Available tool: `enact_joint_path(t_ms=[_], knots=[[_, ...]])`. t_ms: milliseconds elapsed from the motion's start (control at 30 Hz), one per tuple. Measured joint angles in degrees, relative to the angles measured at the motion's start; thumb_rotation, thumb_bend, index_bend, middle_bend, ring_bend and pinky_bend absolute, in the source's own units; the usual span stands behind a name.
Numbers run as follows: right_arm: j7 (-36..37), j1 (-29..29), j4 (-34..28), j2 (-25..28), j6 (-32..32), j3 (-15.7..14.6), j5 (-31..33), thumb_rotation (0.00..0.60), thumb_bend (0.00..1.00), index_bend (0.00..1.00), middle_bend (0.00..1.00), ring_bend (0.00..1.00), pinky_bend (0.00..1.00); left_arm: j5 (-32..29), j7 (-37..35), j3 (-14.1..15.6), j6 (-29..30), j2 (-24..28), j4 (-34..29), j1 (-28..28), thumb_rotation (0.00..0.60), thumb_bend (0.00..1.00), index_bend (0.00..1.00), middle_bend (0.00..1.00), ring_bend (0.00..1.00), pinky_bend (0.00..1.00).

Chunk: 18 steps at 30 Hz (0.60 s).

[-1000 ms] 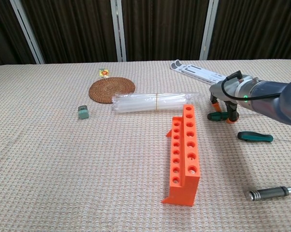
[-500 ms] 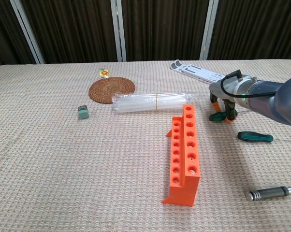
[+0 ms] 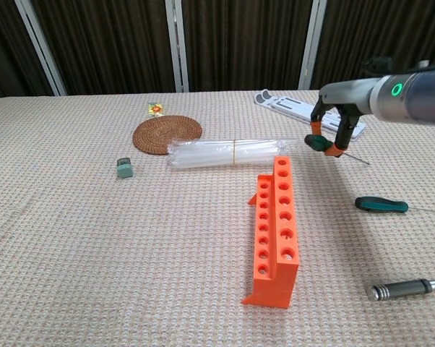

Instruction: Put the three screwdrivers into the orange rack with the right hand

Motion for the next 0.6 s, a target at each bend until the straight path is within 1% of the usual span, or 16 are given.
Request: enact_joint_path(t_ms=[67,167,200,267,333,367,467,567,600], knots=[[3.56,-1.29,-2.74,2.97,-2.63,1.45,-0.12,0.600,0.29,0.60,0.22,0.00,0.00,0.26,0.33,0.09,-0.05,0.09,-0.40,-0.09,0.600,0.13,0.25,0.00,0.00,0.00],[10.01,-3.81,-6.40,7.80,-8.78,3.91,-0.67,0.600,0.29,0.60,0.23,0.00,0.00,0.60,1.03,0.27,-0.16,0.29,-1.08,-0.20,0.600,0.13,0.26,0.00,0.00,0.00],[13.60,-5.25,-7.80,10.06,-12.53,5.19,-1.34,0.600,0.29,0.60,0.23,0.00,0.00,0.69,1.32,0.32,-0.19,0.37,-1.33,-0.23,0.600,0.13,0.26,0.00,0.00,0.00],[17.36,-6.78,-8.99,12.11,-16.40,6.52,-2.21,0.600,0.29,0.60,0.23,0.00,0.00,0.92,1.84,0.46,-0.20,0.56,-1.86,-0.27,0.600,0.13,0.26,0.00,0.00,0.00],[23.38,-9.46,-10.53,14.82,-22.47,8.97,-3.71,0.600,0.29,0.60,0.23,0.00,0.00,1.16,2.10,0.52,-0.05,0.70,-2.23,-0.24,0.600,0.13,0.26,0.00,0.00,0.00],[24.88,-10.18,-10.82,15.37,-24.01,9.67,-4.12,0.600,0.29,0.61,0.24,0.00,0.00,1.28,2.37,0.57,0.12,0.83,-2.53,-0.19,0.600,0.13,0.26,0.00,0.00,0.00],[31.83,-14.10,-11.64,17.41,-32.01,13.74,-6.69,0.600,0.29,0.61,0.24,0.00,0.00,1.37,3.09,0.66,0.49,1.12,-3.25,0.00,0.600,0.14,0.26,0.00,0.00,0.00],[37.25,-18.69,-11.81,18.22,-40.22,19.29,-9.56,0.600,0.29,0.62,0.25,0.00,0.00,1.45,3.81,0.80,0.74,1.26,-3.93,0.17,0.600,0.14,0.26,0.00,0.00,0.00],[38.66,-20.59,-11.76,18.21,-43.45,21.95,-10.53,0.600,0.29,0.62,0.25,0.00,0.00,1.52,4.00,0.84,0.80,1.28,-4.09,0.20,0.600,0.14,0.26,0.00,0.00,0.00]])
